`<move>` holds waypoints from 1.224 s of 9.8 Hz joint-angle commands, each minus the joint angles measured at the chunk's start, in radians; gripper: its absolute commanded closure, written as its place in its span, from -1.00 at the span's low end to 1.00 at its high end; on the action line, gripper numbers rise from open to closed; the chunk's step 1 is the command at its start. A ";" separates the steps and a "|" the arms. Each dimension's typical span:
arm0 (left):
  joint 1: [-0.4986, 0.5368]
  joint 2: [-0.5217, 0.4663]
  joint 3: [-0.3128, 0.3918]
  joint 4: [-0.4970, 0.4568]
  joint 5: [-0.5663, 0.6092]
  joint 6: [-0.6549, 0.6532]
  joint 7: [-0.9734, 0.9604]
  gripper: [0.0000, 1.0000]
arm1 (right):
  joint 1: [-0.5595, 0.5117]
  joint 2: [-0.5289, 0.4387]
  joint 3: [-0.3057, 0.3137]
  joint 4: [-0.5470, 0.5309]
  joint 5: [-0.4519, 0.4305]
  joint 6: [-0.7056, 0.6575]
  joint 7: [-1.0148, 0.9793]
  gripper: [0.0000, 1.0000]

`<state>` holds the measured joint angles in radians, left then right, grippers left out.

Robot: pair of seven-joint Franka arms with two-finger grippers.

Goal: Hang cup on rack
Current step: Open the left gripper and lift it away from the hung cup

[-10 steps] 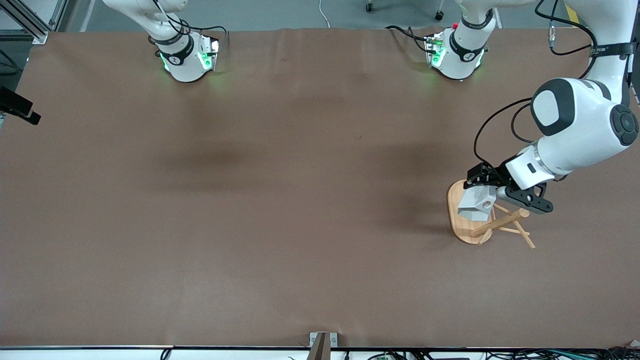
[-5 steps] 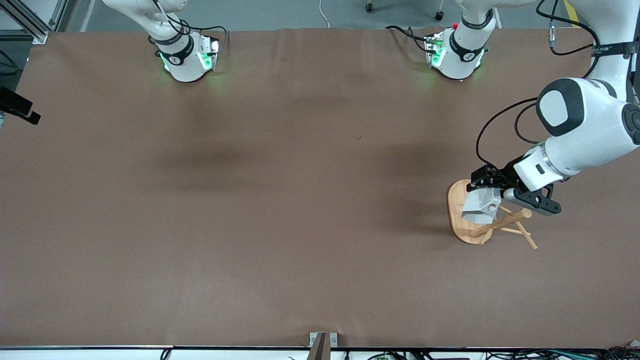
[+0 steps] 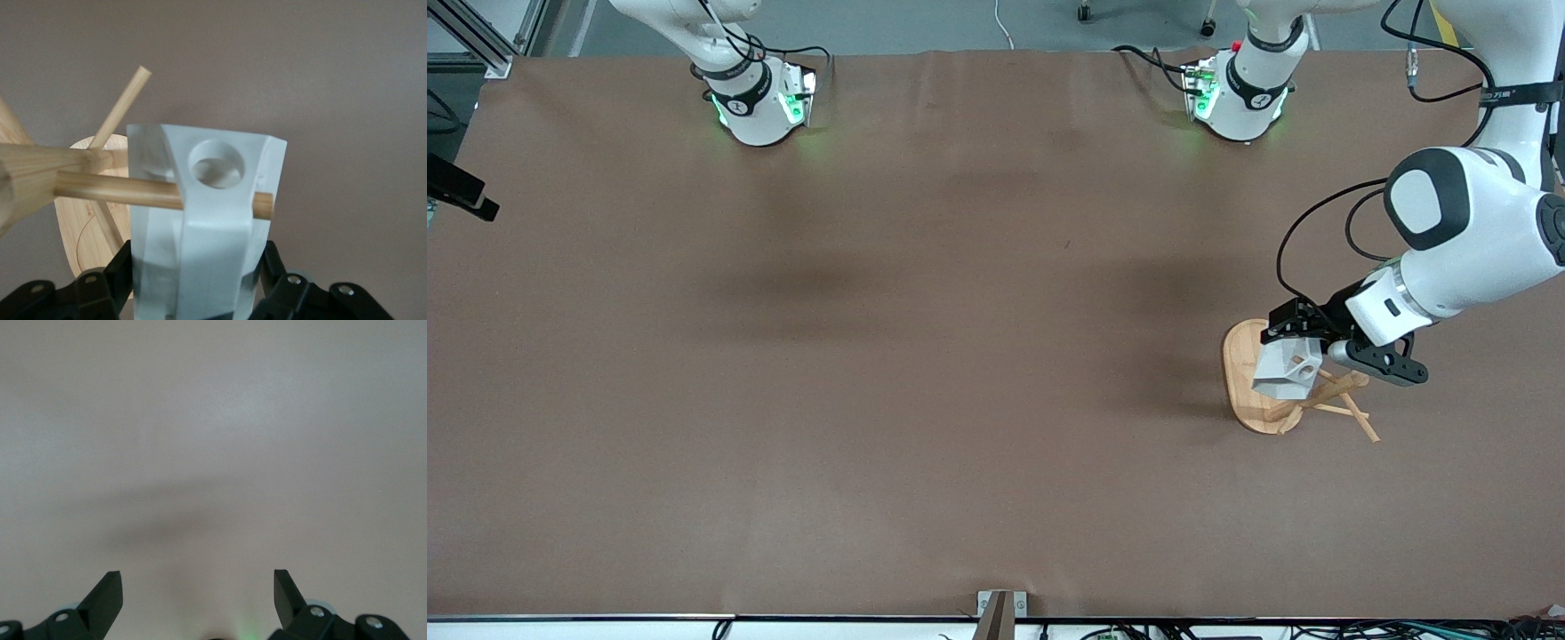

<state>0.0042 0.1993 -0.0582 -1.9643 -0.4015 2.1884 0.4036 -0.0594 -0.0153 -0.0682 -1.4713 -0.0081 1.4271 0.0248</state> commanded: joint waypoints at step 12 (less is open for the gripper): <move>-0.015 -0.247 -0.003 0.266 0.250 -0.594 -0.390 -1.00 | 0.004 -0.003 -0.004 0.000 -0.009 -0.013 -0.005 -1.00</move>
<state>-0.0055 -0.0357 -0.0636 -1.7040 -0.2157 1.6397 0.0265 -0.0594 -0.0152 -0.0688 -1.4718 -0.0081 1.4239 0.0248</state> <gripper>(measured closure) 0.000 0.000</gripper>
